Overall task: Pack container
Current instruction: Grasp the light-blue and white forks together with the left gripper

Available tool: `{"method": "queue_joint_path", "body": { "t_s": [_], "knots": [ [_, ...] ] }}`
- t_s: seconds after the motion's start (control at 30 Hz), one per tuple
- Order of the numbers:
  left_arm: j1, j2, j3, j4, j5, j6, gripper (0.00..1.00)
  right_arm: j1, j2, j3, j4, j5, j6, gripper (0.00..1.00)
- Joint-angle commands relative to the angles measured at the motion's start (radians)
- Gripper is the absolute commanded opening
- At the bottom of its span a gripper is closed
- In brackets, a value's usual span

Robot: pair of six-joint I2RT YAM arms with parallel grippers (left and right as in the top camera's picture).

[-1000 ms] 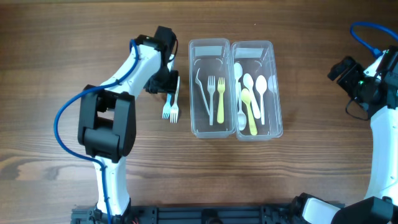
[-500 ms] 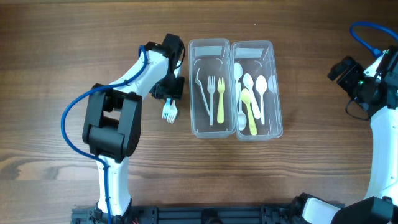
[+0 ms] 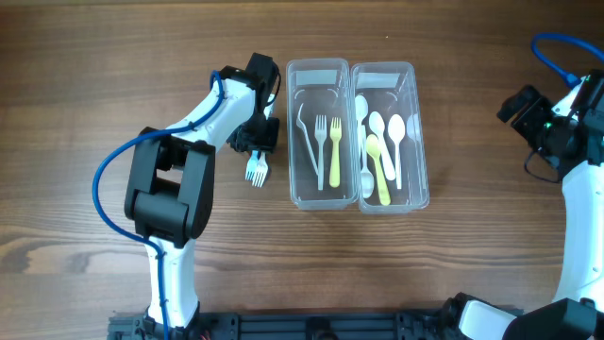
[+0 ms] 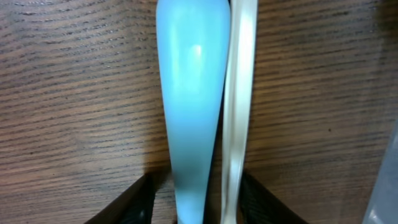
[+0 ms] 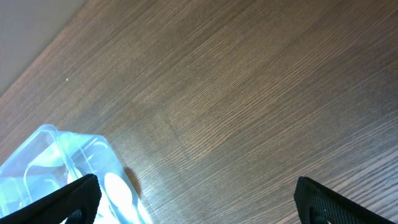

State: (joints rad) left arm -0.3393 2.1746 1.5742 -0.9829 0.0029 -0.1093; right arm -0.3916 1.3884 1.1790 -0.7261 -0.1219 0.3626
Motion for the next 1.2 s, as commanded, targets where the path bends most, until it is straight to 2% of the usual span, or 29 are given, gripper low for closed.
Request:
{"method": "queue_joint_path", "body": {
  "t_s": [0.0, 0.1, 0.27, 0.43, 0.67, 0.93, 1.17],
  "knots": [
    [0.008, 0.009, -0.027, 0.014, 0.031, 0.013, 0.43, 0.001, 0.009, 0.004, 0.001, 0.018, 0.007, 1.0],
    [0.008, -0.032, -0.023, 0.013, 0.034, 0.013, 0.44, 0.001, 0.009, 0.005, 0.0, 0.018, 0.007, 1.0],
    [0.01, -0.084, -0.023, 0.01, 0.03, 0.051, 0.52, 0.001, 0.009, 0.005, 0.001, 0.018, 0.007, 1.0],
    [0.012, -0.087, -0.023, 0.014, 0.028, 0.058, 0.5, 0.001, 0.009, 0.005, 0.0, 0.018, 0.007, 1.0],
    [0.066, -0.084, -0.023, 0.019, -0.004, 0.058, 0.54, 0.001, 0.009, 0.005, 0.001, 0.018, 0.007, 1.0],
    [0.048, -0.08, -0.024, 0.005, 0.0, 0.211, 0.54, 0.001, 0.009, 0.004, 0.001, 0.018, 0.007, 1.0],
    [0.032, -0.061, -0.025, 0.01, -0.003, 0.195, 0.57, 0.001, 0.009, 0.005, 0.0, 0.018, 0.007, 1.0]
  ]
}}
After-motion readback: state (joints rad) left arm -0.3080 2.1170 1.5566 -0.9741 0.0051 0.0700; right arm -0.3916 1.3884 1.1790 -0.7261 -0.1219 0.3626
